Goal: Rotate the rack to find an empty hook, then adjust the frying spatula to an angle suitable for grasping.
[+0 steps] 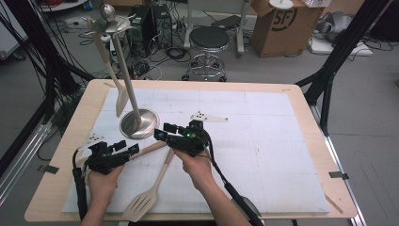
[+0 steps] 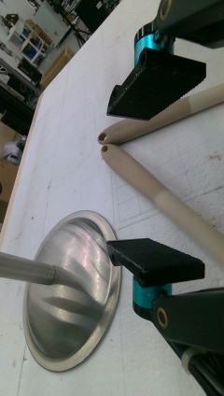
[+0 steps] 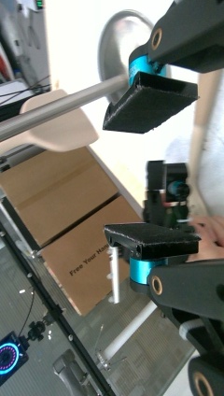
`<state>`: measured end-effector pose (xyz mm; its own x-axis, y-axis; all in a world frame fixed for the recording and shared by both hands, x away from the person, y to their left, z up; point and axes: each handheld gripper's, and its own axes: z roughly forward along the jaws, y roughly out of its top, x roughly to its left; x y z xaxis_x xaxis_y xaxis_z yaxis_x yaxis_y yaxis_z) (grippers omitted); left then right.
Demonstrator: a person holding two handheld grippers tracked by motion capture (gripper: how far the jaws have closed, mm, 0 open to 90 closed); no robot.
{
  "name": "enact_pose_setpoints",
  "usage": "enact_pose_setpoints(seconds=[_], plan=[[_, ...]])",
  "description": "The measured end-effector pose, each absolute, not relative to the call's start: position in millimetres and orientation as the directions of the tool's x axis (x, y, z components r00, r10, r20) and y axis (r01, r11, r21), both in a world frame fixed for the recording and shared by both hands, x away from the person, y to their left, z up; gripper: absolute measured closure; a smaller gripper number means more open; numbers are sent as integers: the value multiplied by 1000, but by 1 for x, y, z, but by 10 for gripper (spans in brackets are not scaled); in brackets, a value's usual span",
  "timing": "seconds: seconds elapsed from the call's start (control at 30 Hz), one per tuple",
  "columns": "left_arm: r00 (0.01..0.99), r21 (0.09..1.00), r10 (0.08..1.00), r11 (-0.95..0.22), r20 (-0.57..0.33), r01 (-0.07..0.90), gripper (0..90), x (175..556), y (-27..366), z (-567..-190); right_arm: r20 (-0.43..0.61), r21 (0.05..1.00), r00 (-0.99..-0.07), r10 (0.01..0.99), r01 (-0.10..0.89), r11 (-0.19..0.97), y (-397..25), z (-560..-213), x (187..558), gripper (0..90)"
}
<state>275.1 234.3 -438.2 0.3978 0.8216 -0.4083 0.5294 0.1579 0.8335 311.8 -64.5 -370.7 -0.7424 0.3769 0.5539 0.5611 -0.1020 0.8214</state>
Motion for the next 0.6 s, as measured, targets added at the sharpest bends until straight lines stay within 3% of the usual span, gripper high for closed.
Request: enact_pose_setpoints(seconds=[0.6], plan=[[395, 835, 821, 167, -413, 525, 302, 276, 232, -437, 609, 765, -705, 363, 642, -37, -50, -415, 294, 440]])
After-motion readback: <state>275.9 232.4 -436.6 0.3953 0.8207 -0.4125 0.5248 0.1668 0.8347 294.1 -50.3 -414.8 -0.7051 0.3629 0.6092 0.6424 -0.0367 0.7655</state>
